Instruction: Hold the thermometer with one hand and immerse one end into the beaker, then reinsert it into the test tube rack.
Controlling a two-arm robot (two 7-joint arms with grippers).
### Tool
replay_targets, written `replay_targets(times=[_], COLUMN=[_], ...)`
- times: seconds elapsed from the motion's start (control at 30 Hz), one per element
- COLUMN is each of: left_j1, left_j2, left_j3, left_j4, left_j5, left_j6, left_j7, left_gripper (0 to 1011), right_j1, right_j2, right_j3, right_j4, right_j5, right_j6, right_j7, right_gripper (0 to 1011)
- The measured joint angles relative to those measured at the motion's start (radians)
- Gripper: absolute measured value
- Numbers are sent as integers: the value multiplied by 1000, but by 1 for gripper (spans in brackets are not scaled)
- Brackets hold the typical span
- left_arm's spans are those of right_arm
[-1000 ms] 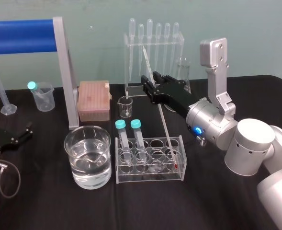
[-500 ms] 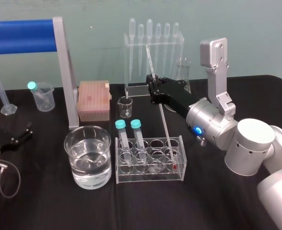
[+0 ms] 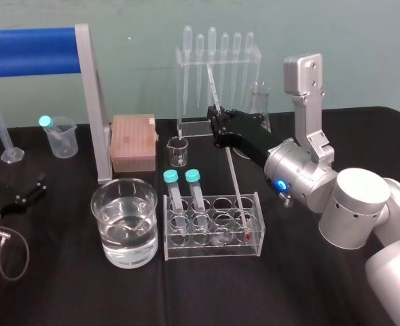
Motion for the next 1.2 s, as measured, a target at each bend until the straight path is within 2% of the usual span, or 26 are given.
replay_targets(times=[0.43, 0.73, 1.2], left_j1=[0, 0, 0], left_j2=[0, 0, 0], left_j3=[0, 0, 0], left_j4=[0, 0, 0], left_j5=[0, 0, 0], left_j6=[0, 0, 0], left_j7=[0, 0, 0], left_gripper=[1008, 1008, 1008], right_j1=[-21, -20, 53], right_j2=[-2, 3, 9], right_j3=[26, 46, 61], right_j4=[-56, -107, -139], right_j5=[0, 33, 105], right_j6=[-10, -29, -96], right_j7=[11, 34, 76], right_gripper=[57, 57, 57])
